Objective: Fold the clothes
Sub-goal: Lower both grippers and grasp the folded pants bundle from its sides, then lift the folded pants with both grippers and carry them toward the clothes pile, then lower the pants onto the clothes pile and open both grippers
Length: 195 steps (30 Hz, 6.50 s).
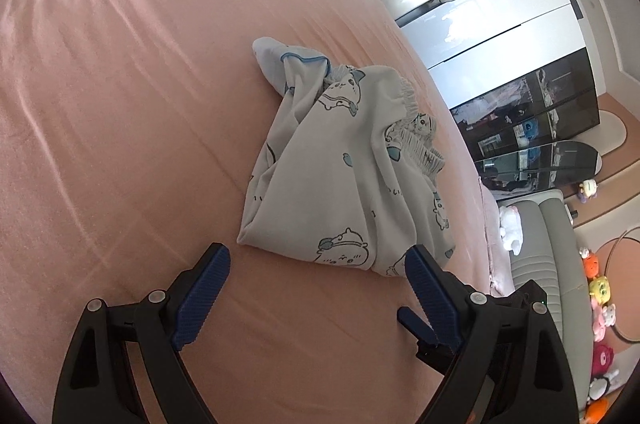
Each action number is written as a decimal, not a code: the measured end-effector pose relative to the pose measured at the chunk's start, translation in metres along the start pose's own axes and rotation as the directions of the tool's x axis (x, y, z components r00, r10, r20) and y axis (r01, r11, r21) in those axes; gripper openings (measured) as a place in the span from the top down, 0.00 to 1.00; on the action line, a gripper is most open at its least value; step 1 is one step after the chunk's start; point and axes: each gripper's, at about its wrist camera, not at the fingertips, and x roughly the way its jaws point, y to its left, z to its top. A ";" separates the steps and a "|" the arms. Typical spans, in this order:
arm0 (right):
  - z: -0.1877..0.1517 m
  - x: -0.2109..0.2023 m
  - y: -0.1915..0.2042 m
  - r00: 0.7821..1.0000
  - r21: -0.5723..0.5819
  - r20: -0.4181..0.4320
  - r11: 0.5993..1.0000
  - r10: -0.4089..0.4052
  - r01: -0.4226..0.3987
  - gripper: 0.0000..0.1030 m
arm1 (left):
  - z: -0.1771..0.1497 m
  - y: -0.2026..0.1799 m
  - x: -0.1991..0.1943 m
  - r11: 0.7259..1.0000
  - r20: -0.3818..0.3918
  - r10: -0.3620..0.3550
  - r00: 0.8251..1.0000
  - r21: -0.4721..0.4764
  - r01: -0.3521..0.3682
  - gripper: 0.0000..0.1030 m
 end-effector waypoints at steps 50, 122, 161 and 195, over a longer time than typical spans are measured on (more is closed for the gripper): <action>0.070 0.093 0.058 0.985 0.010 0.037 0.986 0.168 -0.168 0.00 | 0.064 -0.031 0.064 0.998 0.057 -0.053 0.997 -0.016 0.054 0.00; 0.029 -0.095 0.093 0.935 -0.066 0.313 0.986 0.166 -0.153 0.77 | 0.034 -0.155 -0.025 0.961 0.088 -0.271 0.959 0.088 0.263 0.78; -0.003 -0.357 -0.018 0.765 0.129 0.643 0.988 -0.014 -0.091 0.77 | -0.123 -0.353 0.030 0.846 -0.318 -0.414 0.853 0.212 0.490 0.78; -0.012 -0.445 -0.144 0.686 0.284 0.696 0.959 -0.214 0.011 0.77 | -0.253 -0.429 0.104 0.783 -0.578 -0.337 0.743 0.267 0.562 0.78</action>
